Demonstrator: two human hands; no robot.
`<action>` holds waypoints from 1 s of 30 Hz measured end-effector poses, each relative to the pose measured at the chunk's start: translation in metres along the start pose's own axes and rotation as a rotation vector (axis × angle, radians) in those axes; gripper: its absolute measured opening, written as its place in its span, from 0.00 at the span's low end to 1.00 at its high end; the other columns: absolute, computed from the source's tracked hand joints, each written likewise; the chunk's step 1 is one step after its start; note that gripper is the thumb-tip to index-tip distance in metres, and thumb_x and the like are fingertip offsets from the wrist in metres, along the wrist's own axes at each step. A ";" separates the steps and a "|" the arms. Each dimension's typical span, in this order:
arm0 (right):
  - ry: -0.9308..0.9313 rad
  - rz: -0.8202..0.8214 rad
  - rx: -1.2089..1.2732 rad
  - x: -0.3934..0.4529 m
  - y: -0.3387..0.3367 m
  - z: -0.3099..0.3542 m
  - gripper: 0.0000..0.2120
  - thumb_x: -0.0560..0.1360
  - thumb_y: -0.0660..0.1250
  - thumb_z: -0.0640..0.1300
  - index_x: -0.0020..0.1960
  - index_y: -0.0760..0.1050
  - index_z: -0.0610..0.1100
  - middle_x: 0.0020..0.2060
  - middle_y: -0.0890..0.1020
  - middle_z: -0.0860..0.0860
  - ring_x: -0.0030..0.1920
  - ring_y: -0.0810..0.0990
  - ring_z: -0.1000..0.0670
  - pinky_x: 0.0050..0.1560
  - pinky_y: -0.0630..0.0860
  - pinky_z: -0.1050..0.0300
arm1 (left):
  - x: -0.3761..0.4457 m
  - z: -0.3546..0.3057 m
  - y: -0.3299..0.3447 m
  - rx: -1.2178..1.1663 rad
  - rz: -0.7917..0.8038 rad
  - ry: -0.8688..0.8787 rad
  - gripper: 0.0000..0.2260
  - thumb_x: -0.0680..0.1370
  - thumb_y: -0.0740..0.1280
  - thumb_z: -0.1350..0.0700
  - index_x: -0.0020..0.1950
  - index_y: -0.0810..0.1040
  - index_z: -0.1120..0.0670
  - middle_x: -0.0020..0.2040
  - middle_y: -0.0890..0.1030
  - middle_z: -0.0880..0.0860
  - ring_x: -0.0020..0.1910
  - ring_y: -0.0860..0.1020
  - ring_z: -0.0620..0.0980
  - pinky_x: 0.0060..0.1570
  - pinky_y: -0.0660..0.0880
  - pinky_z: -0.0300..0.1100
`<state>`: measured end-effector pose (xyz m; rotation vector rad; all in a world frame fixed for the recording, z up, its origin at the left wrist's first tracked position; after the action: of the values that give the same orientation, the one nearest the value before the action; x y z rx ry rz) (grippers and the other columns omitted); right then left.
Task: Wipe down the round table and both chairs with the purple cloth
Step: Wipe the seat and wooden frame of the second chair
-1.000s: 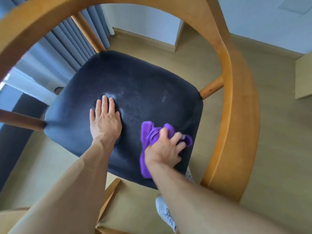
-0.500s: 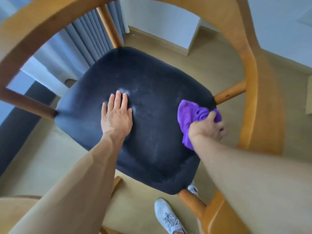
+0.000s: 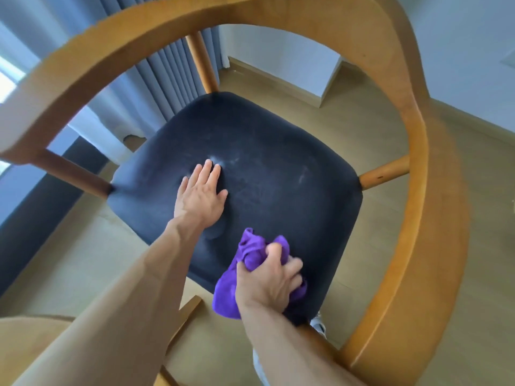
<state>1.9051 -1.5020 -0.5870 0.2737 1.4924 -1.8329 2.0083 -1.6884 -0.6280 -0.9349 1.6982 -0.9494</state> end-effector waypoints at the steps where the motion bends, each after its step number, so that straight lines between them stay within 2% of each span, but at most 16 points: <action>1: -0.074 -0.029 0.028 0.008 -0.005 0.014 0.22 0.70 0.73 0.58 0.59 0.68 0.55 0.66 0.61 0.48 0.64 0.64 0.39 0.53 0.73 0.49 | 0.000 0.002 -0.006 -0.072 0.028 0.004 0.25 0.85 0.54 0.48 0.82 0.54 0.50 0.83 0.50 0.49 0.81 0.48 0.50 0.79 0.47 0.50; 3: -0.201 -0.062 0.096 0.027 -0.015 0.051 0.22 0.70 0.72 0.60 0.60 0.69 0.56 0.67 0.63 0.48 0.65 0.65 0.39 0.57 0.73 0.48 | -0.004 0.004 -0.022 -0.298 0.053 -0.006 0.22 0.86 0.53 0.49 0.80 0.61 0.49 0.82 0.57 0.49 0.81 0.53 0.48 0.78 0.50 0.46; 6: -0.292 0.064 0.182 0.072 -0.029 0.099 0.21 0.78 0.59 0.61 0.69 0.68 0.56 0.68 0.71 0.45 0.66 0.70 0.38 0.62 0.69 0.48 | -0.026 -0.010 -0.038 -0.558 -0.121 0.011 0.21 0.85 0.55 0.47 0.77 0.67 0.48 0.77 0.67 0.47 0.76 0.62 0.44 0.72 0.57 0.36; 8: -0.295 0.131 0.154 0.107 -0.050 0.115 0.18 0.79 0.55 0.52 0.66 0.71 0.51 0.60 0.79 0.45 0.55 0.82 0.40 0.52 0.76 0.53 | -0.050 -0.035 -0.033 -0.531 -0.241 0.066 0.22 0.81 0.57 0.41 0.74 0.70 0.44 0.74 0.70 0.45 0.72 0.67 0.45 0.71 0.65 0.44; 9: -0.323 0.144 0.042 0.123 -0.062 0.120 0.16 0.78 0.55 0.47 0.62 0.74 0.50 0.55 0.80 0.46 0.45 0.85 0.40 0.47 0.80 0.52 | -0.063 -0.050 -0.022 -0.432 -0.245 0.099 0.25 0.78 0.58 0.37 0.74 0.69 0.41 0.74 0.68 0.45 0.71 0.68 0.49 0.67 0.70 0.49; 10: -0.375 0.133 -0.100 0.139 -0.074 0.124 0.17 0.76 0.55 0.43 0.61 0.75 0.49 0.53 0.81 0.46 0.40 0.86 0.40 0.46 0.82 0.50 | -0.075 -0.065 -0.008 -0.284 -0.216 0.129 0.28 0.75 0.59 0.33 0.74 0.66 0.39 0.76 0.65 0.46 0.70 0.67 0.52 0.64 0.71 0.52; 11: -0.440 0.104 -0.234 0.154 -0.085 0.129 0.19 0.76 0.55 0.41 0.62 0.75 0.49 0.56 0.80 0.46 0.45 0.85 0.40 0.51 0.82 0.46 | -0.082 -0.076 0.006 -0.130 -0.173 0.134 0.32 0.72 0.62 0.32 0.75 0.64 0.38 0.78 0.62 0.50 0.69 0.67 0.56 0.62 0.71 0.53; 12: -0.505 0.077 -0.362 0.169 -0.094 0.133 0.21 0.76 0.55 0.40 0.67 0.73 0.49 0.63 0.76 0.45 0.55 0.82 0.38 0.60 0.78 0.45 | -0.085 -0.083 0.018 -0.027 -0.149 0.115 0.33 0.71 0.65 0.34 0.75 0.64 0.38 0.78 0.61 0.53 0.65 0.69 0.59 0.59 0.71 0.54; 13: -0.572 0.073 -0.484 0.182 -0.099 0.137 0.24 0.78 0.55 0.40 0.72 0.70 0.51 0.70 0.71 0.45 0.65 0.75 0.38 0.67 0.72 0.45 | -0.085 -0.086 0.025 0.003 -0.152 0.081 0.33 0.70 0.69 0.39 0.74 0.67 0.40 0.76 0.63 0.56 0.58 0.71 0.61 0.55 0.72 0.53; 14: -0.631 0.097 -0.587 0.192 -0.102 0.141 0.26 0.79 0.55 0.39 0.75 0.66 0.52 0.74 0.67 0.45 0.71 0.68 0.39 0.71 0.66 0.47 | -0.088 -0.088 0.028 -0.023 -0.173 0.048 0.31 0.68 0.71 0.46 0.71 0.70 0.43 0.73 0.67 0.57 0.51 0.72 0.61 0.50 0.73 0.52; 16: -0.702 0.157 -0.669 0.209 -0.106 0.142 0.26 0.80 0.54 0.37 0.76 0.64 0.53 0.75 0.64 0.48 0.73 0.64 0.40 0.71 0.63 0.49 | -0.100 -0.093 0.036 -0.147 -0.219 0.074 0.28 0.64 0.70 0.53 0.64 0.73 0.46 0.66 0.70 0.57 0.43 0.70 0.58 0.43 0.73 0.48; 19: -0.796 0.165 -0.677 0.224 -0.111 0.147 0.23 0.80 0.55 0.36 0.72 0.68 0.54 0.70 0.67 0.48 0.67 0.68 0.41 0.61 0.68 0.51 | -0.139 -0.106 0.054 -0.203 -0.176 0.318 0.23 0.62 0.68 0.53 0.57 0.75 0.48 0.62 0.72 0.54 0.41 0.70 0.57 0.39 0.74 0.48; 22: -0.869 0.142 -0.676 0.226 -0.110 0.149 0.18 0.80 0.62 0.42 0.68 0.69 0.54 0.66 0.69 0.48 0.64 0.70 0.42 0.55 0.67 0.52 | -0.151 -0.113 0.060 -0.136 -0.080 0.480 0.22 0.62 0.69 0.51 0.56 0.77 0.46 0.61 0.75 0.52 0.41 0.71 0.55 0.39 0.74 0.49; 25: -0.913 0.071 -0.621 0.229 -0.106 0.144 0.19 0.76 0.68 0.50 0.65 0.69 0.55 0.61 0.70 0.50 0.62 0.70 0.44 0.57 0.70 0.49 | -0.129 -0.132 0.049 -0.064 -0.136 0.595 0.19 0.65 0.70 0.49 0.55 0.78 0.46 0.60 0.77 0.52 0.43 0.73 0.57 0.43 0.72 0.50; 28: -0.956 -0.039 -0.613 0.230 -0.098 0.139 0.21 0.74 0.70 0.55 0.63 0.67 0.55 0.60 0.70 0.51 0.59 0.70 0.44 0.50 0.69 0.51 | -0.093 -0.172 0.043 -0.009 -0.190 0.662 0.18 0.69 0.68 0.46 0.58 0.79 0.47 0.58 0.78 0.52 0.53 0.74 0.59 0.61 0.69 0.55; 30: -0.977 -0.092 -0.619 0.229 -0.095 0.135 0.20 0.74 0.70 0.56 0.62 0.67 0.55 0.60 0.70 0.51 0.59 0.69 0.44 0.49 0.69 0.50 | -0.076 -0.203 0.047 0.025 -0.141 0.660 0.23 0.70 0.67 0.44 0.64 0.77 0.45 0.60 0.77 0.52 0.62 0.72 0.60 0.67 0.64 0.56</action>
<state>1.7203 -1.7142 -0.6093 -0.8757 1.2367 -1.1527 1.8277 -1.5648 -0.5916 -0.7743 2.1709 -1.4848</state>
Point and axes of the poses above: each hand's wrist, its own x-axis towards the middle knuckle, its own y-axis out of the palm, z = x × y, the point moved 5 cm from there along x, towards the middle knuckle
